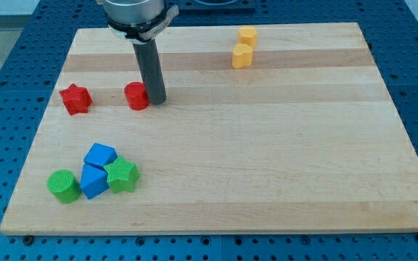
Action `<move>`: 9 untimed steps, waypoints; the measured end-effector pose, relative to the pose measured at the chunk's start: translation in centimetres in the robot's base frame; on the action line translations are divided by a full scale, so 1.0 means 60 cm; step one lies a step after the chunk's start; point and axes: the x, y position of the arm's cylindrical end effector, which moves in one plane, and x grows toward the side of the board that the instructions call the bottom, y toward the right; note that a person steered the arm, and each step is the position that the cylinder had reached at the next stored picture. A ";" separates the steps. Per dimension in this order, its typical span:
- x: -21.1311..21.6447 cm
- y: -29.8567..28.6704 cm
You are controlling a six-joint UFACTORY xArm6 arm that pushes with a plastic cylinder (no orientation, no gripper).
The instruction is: Slide the red circle towards the red star
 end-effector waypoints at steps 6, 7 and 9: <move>-0.006 -0.034; -0.006 -0.060; -0.006 -0.079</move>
